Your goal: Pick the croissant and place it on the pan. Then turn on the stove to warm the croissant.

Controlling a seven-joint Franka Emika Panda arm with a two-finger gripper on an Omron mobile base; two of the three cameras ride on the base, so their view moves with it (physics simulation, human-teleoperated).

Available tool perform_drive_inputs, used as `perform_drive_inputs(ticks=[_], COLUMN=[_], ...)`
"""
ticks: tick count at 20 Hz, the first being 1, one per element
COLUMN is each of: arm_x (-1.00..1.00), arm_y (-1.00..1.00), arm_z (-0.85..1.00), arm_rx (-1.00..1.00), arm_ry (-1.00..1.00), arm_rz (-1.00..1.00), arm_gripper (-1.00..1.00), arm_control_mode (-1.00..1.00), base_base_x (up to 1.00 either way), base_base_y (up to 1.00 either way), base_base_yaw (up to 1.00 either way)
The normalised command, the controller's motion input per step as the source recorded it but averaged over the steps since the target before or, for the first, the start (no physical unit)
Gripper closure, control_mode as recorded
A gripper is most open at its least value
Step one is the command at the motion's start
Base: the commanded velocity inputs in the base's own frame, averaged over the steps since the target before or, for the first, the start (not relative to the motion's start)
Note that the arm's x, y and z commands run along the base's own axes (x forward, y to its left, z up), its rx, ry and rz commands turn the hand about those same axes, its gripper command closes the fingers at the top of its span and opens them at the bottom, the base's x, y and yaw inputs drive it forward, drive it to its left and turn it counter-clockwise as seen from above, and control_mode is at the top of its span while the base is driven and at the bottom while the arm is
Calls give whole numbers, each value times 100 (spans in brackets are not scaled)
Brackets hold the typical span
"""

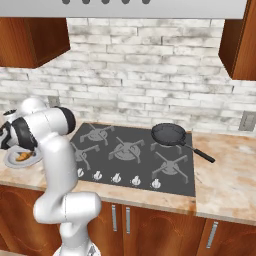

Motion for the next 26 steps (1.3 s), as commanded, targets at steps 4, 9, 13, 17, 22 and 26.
perform_drive_inputs(ticks=[4,9,13,17,22,26], arm_x=[-19,-9,-12,-14,-12,-7], arm_y=[-39,-33,-47,-58,-79,-90], arm_z=[65,87,82,76,64,52], arm_rx=[0,0,0,1,7,12], arm_ry=[-21,-26,-21,-9,-6,-7], arm_rz=[0,-1,-5,-16,-22,-20], arm_gripper=[100,100,100,100,100,100], arm_control_mode=[-100,-100,-100,-100,-100,-100], base_base_x=[0,0,0,0,0,0], base_base_y=[0,0,0,0,0,0], base_base_yaw=[0,0,0,0,0,0])
